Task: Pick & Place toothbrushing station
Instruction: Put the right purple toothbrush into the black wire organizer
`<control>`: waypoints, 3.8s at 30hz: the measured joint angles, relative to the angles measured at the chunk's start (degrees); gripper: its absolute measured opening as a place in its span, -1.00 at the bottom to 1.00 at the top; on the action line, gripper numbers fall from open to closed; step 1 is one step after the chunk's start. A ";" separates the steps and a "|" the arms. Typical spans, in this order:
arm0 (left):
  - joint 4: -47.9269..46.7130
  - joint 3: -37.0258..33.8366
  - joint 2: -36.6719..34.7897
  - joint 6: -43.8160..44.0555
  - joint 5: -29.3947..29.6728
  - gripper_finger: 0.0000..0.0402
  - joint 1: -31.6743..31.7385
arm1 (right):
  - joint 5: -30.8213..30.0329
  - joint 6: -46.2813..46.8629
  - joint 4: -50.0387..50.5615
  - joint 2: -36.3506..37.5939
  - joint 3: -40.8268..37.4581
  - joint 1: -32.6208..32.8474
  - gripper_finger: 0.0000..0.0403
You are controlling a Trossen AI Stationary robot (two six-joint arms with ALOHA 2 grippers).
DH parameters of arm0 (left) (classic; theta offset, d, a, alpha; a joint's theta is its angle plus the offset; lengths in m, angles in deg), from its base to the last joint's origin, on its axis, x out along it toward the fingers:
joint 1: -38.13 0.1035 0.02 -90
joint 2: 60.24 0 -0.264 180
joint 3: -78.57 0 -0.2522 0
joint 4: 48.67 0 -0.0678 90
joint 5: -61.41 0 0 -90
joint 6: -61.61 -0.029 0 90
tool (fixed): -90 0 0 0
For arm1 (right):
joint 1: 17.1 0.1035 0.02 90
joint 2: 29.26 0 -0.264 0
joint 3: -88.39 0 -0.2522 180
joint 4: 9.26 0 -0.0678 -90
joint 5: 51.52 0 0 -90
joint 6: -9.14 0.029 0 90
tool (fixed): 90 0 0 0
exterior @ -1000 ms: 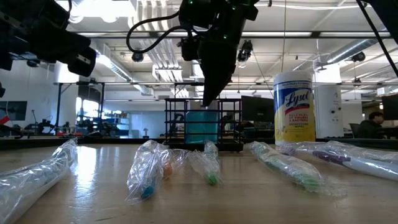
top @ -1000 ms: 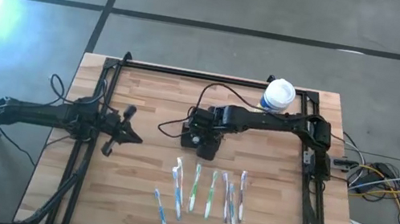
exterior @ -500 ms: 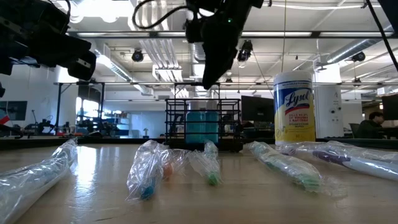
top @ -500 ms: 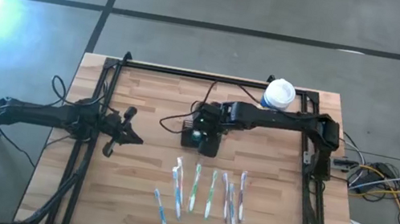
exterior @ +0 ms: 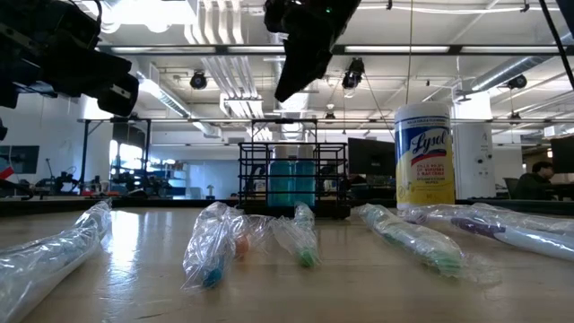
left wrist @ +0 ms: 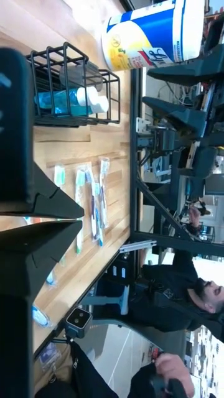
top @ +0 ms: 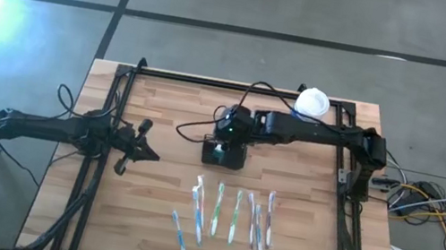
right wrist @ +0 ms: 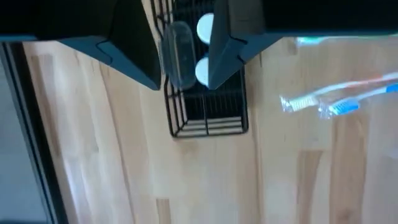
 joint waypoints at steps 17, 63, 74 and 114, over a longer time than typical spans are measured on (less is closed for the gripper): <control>-2.34 -0.02 0.02 0.13 -0.02 -0.92 0.00 | 14.97 3.38 -49.57 40.84 -41.88 0.50 -0.96; -0.59 -0.02 0.04 -1.18 1.70 -0.94 0.04 | 4.00 23.25 -67.44 66.56 -85.53 1.53 -0.96; -2.13 -0.04 0.07 -1.71 1.68 -0.94 0.02 | -9.07 42.09 -9.22 51.59 -54.95 10.43 -0.96; -4.50 -0.07 0.07 -4.68 1.66 -0.93 0.04 | -4.27 78.88 -3.57 16.82 -46.13 24.59 0.17</control>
